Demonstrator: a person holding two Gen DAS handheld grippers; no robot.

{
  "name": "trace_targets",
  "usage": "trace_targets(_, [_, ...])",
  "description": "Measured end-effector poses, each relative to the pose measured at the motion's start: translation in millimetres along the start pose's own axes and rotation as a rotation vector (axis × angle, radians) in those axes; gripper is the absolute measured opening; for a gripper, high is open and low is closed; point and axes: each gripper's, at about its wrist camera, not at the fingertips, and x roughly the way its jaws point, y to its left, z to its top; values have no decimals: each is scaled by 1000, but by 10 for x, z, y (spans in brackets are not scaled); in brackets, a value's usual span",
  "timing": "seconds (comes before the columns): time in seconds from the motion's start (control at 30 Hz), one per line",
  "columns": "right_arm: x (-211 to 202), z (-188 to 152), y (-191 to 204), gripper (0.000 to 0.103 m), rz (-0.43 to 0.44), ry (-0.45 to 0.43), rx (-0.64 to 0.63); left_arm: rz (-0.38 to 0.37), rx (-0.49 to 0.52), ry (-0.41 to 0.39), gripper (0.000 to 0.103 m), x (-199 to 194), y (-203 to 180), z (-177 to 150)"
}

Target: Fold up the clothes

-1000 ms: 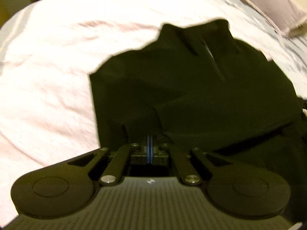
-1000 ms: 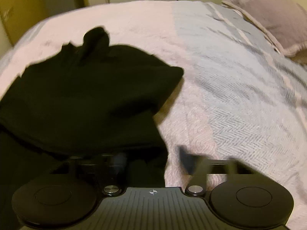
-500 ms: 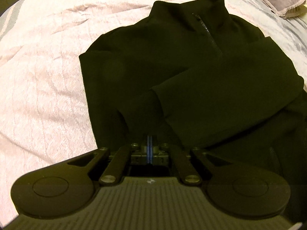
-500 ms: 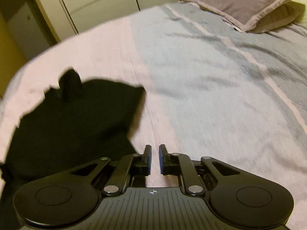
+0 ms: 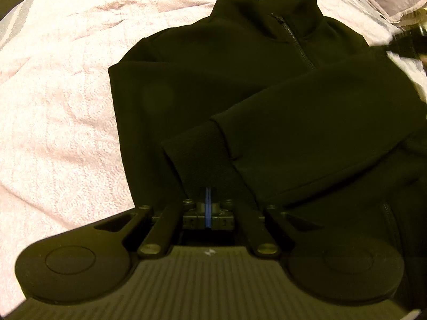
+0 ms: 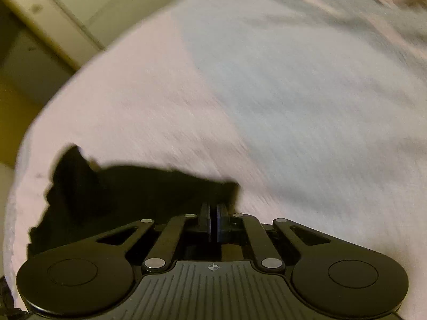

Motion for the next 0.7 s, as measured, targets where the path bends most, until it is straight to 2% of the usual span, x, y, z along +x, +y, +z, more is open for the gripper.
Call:
trace_targets(0.03, [13, 58, 57, 3, 16, -11, -31, 1, 4, 1, 0, 14, -3, -3])
trace_targets(0.13, [-20, 42, 128, 5, -14, -23, -98, -4, 0, 4, 0, 13, 4, -23])
trace_targets(0.17, [-98, -6, 122, 16, -35, -45, -103, -5, -1, 4, 0, 5, 7, -17])
trace_targets(0.2, [-191, -72, 112, 23, -55, -67, -105, -6, -1, 2, 0, -11, 13, -12])
trace_targets(0.23, [-303, -143, 105, 36, -69, -90, -108, -6, -1, 0, 0, -27, 18, -6])
trace_targets(0.27, [-440, -232, 78, 42, -70, -110, -111, -6, -4, -4, 0, -51, 26, -3])
trace_targets(0.37, [-825, -626, 73, 43, -63, -106, -144, 2, -27, -37, 0, -181, 61, -2])
trace_targets(0.5, [-1061, -1117, 61, 44, -43, -61, -151, -50, -69, -105, 0, -353, 59, -14])
trace_targets(0.53, [-1044, -1216, 45, 44, -38, -34, -140, -53, -61, -92, 1, -329, 33, -11])
trace_targets(0.63, [-906, -1396, -16, 44, -139, 46, -142, -56, -36, -50, 3, -246, -40, -3])
trace_targets(0.7, [-937, -1423, -14, 45, -173, 36, -100, -47, -47, -26, 6, -204, -42, -10])
